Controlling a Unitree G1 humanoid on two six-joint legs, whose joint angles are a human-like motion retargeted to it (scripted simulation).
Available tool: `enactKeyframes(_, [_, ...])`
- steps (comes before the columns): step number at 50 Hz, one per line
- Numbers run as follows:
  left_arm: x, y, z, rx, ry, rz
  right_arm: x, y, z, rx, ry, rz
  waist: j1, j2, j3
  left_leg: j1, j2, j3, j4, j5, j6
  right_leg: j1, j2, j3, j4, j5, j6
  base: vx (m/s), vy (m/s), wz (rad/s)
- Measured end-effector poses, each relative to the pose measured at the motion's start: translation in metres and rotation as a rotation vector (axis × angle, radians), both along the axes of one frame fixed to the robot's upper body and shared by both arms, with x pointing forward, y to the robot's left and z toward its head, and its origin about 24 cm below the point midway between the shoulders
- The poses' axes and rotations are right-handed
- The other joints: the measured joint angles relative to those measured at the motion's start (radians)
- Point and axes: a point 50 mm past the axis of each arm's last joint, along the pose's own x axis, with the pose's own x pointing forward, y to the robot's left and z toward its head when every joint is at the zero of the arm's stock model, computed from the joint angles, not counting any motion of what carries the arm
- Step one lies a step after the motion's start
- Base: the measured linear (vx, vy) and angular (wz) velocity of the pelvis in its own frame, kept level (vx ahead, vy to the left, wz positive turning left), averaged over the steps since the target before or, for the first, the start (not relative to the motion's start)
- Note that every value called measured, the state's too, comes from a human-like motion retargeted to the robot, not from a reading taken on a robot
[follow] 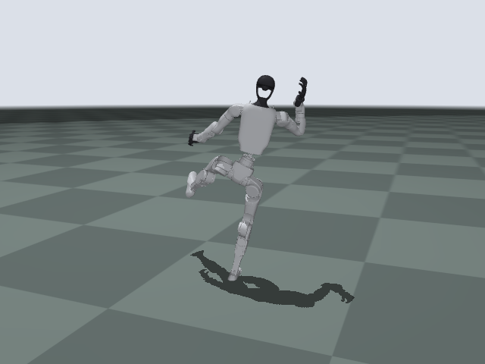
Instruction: Kungfu
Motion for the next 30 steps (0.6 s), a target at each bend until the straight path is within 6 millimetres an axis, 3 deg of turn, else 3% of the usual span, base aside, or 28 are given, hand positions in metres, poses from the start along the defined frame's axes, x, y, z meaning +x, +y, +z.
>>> enactKeyframes(2, [-0.022, 0.003, -0.015, -0.05, 0.001, 0.081, -0.011, 0.003, -0.004, -0.003, -0.043, -0.066, -0.008, -0.044, 0.001, 0.063, 0.003, 0.153, -0.033, -0.027, -0.037, -0.052, -0.061, 0.057, 0.052, -0.024, 0.035, -0.06, 0.07, -0.15])
enactKeyframes(3, [-0.033, 0.004, -0.022, -0.069, 0.001, 0.13, -0.013, 0.005, -0.006, -0.02, -0.036, -0.086, -0.027, -0.036, -0.001, 0.035, 0.027, 0.132, 0.07, -0.029, -0.059, -0.058, -0.068, 0.057, 0.068, -0.03, 0.041, -0.05, 0.14, -0.2])
enactKeyframes(5, [-0.05, 0.004, -0.032, -0.103, -0.024, 0.218, -0.015, 0.007, -0.008, -0.06, -0.008, -0.094, -0.053, -0.036, -0.001, -0.096, 0.001, -0.067, 0.387, -0.037, -0.027, -0.08, -0.084, 0.086, 0.09, -0.041, 0.051, -0.16, 0.13, -0.28])
enactKeyframes(9, [-0.065, -0.019, -0.056, -0.181, -0.052, 0.286, -0.024, 0.002, -0.011, -0.107, 0.015, -0.135, -0.023, -0.02, 0.0, -0.135, 0.029, 0.011, 0.877, -0.126, 0.028, -0.125, -0.093, 0.132, 0.125, -0.055, 0.053, -0.04, 0.04, -0.15])
enactKeyframes(12, [-0.068, -0.038, -0.068, -0.226, -0.064, 0.294, -0.03, -0.002, -0.013, -0.1, -0.001, -0.185, -0.007, 0.016, 0.006, -0.122, 0.04, 0.05, 1.143, -0.163, 0.019, -0.146, -0.081, 0.147, 0.126, -0.045, 0.055, -0.11, 0.15, -0.05])
enactKeyframes(18, [-0.077, -0.072, -0.093, -0.292, 0.016, 0.258, -0.034, -0.007, -0.014, -0.116, 0.055, -0.196, -0.039, 0.114, -0.054, -0.049, 0.021, 0.131, 1.465, -0.106, -0.157, -0.158, -0.03, 0.099, 0.083, -0.016, 0.06, 0.02, 0.04, 0.41])
enactKeyframes(23, [-0.074, -0.091, -0.1, -0.3, 0.045, 0.205, -0.038, -0.008, -0.015, -0.152, 0.079, -0.217, -0.079, 0.132, -0.072, 0.014, -0.1, 0.167, 1.615, 0.001, -0.335, -0.165, -0.05, 0.066, 0.039, 0.003, 0.083, -0.04, -0.04, 0.58])
enactKeyframes(30, [-0.073, -0.103, -0.103, -0.299, 0.061, 0.166, -0.037, -0.014, -0.018, -0.144, 0.127, -0.33, -0.105, 0.146, -0.069, 0.121, -0.168, 0.212, 1.597, 0.145, -0.458, -0.163, -0.082, 0.028, -0.011, 0.015, 0.1, -0.04, -0.02, 0.43])
